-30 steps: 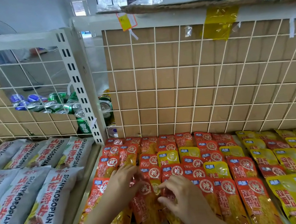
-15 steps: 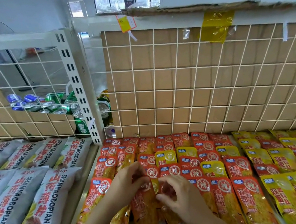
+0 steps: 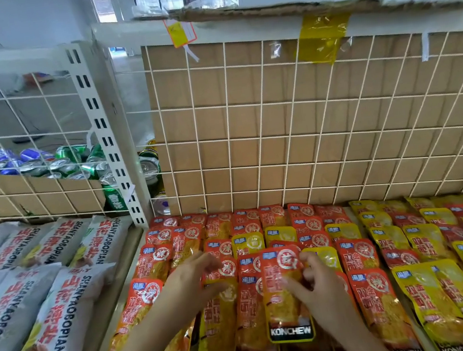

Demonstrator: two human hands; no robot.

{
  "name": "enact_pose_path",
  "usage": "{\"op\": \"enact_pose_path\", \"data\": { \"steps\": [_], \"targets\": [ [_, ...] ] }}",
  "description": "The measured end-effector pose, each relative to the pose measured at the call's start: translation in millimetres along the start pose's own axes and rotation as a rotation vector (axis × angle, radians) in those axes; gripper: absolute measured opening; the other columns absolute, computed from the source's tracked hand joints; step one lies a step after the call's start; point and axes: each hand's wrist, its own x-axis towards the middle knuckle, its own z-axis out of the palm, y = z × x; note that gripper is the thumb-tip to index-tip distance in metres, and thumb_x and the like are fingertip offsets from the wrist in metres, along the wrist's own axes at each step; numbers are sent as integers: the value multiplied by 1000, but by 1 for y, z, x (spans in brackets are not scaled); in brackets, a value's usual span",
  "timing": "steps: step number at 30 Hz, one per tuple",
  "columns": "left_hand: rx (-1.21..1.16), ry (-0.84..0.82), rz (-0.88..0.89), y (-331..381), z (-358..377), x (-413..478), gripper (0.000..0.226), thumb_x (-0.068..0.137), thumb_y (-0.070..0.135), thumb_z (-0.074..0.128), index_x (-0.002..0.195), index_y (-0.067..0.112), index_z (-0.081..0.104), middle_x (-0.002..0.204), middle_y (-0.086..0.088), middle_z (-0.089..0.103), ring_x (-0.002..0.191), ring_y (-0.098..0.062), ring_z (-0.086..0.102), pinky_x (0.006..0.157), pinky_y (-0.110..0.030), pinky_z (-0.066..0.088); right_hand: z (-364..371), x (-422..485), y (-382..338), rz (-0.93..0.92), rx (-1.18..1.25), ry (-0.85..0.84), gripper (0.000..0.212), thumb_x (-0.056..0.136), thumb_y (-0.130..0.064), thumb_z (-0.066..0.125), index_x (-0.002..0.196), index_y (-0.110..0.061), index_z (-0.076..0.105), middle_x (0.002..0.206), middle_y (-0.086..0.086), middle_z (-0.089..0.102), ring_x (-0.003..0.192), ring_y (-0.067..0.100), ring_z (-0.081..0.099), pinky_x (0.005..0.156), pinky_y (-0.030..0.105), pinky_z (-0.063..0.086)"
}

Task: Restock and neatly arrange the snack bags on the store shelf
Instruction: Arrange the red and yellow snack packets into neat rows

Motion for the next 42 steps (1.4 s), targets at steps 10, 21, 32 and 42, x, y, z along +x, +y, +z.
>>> {"op": "enact_pose_path", "data": {
  "steps": [10,21,32,42],
  "targets": [
    [284,-135,-64,-6,11,0,56,70,52,71,115,32,45,117,17,39,116,-5,35,103,-27,26,-4,-12,18,-10,-383,76,58,82,-48,62,131,-25,40,96,-19,49,85,-1,53,78,14,46],
    [198,-144,-45,-7,13,14,31,81,40,65,98,32,40,107,17,40,108,-6,38,95,-23,28,-10,-13,16,-135,-432,131,58,86,-46,57,136,-27,37,132,-11,43,113,3,43,101,23,41],
    [-78,-43,-39,-12,12,24,24,88,12,58,75,29,48,80,7,59,72,-4,55,61,-18,44,-10,-9,13,-161,-448,83,50,92,-44,48,137,-31,33,134,-16,38,125,4,35,108,24,31],
    [-378,162,-76,-21,-1,49,20,89,-3,53,76,13,56,72,0,58,58,-2,51,52,-14,40,-15,0,15,-161,-519,53,51,93,-46,44,140,-30,29,138,-17,34,126,0,32,104,16,25]
  ]
}}
